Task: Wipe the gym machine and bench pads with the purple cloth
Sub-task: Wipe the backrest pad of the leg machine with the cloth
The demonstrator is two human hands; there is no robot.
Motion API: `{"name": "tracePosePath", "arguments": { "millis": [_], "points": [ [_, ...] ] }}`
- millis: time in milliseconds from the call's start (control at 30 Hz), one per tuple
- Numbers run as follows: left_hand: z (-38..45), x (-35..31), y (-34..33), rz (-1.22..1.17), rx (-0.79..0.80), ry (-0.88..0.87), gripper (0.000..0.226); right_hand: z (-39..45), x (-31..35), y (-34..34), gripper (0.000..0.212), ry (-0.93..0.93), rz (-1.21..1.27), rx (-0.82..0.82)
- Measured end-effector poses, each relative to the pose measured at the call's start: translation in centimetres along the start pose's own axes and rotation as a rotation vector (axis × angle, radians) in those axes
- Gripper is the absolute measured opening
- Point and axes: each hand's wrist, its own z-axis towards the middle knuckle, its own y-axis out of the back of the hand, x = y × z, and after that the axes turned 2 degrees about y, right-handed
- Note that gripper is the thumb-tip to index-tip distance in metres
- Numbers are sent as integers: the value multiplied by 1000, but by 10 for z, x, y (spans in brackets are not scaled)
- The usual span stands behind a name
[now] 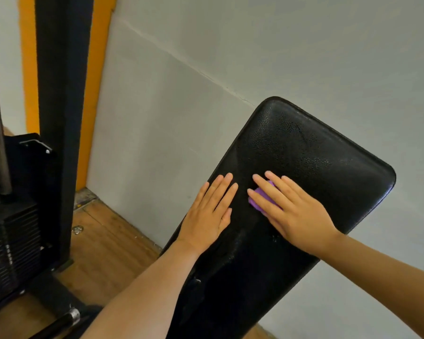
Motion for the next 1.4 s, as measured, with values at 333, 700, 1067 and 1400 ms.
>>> {"name": "tracePosePath", "arguments": {
  "millis": [333,700,1067,1400],
  "points": [
    [-4,4,8,-43,33,-35,59,30,36,-2,54,-491,115,-234],
    [-5,17,31,-97,172,-108,70,15,3,8,53,-524,123,-274],
    [4,36,57,51,390,-246,118,-29,128,-48,68,-144,79,12],
    [18,37,74,175,441,-329,133,29,47,-3,56,-813,135,-372]
  ]
}}
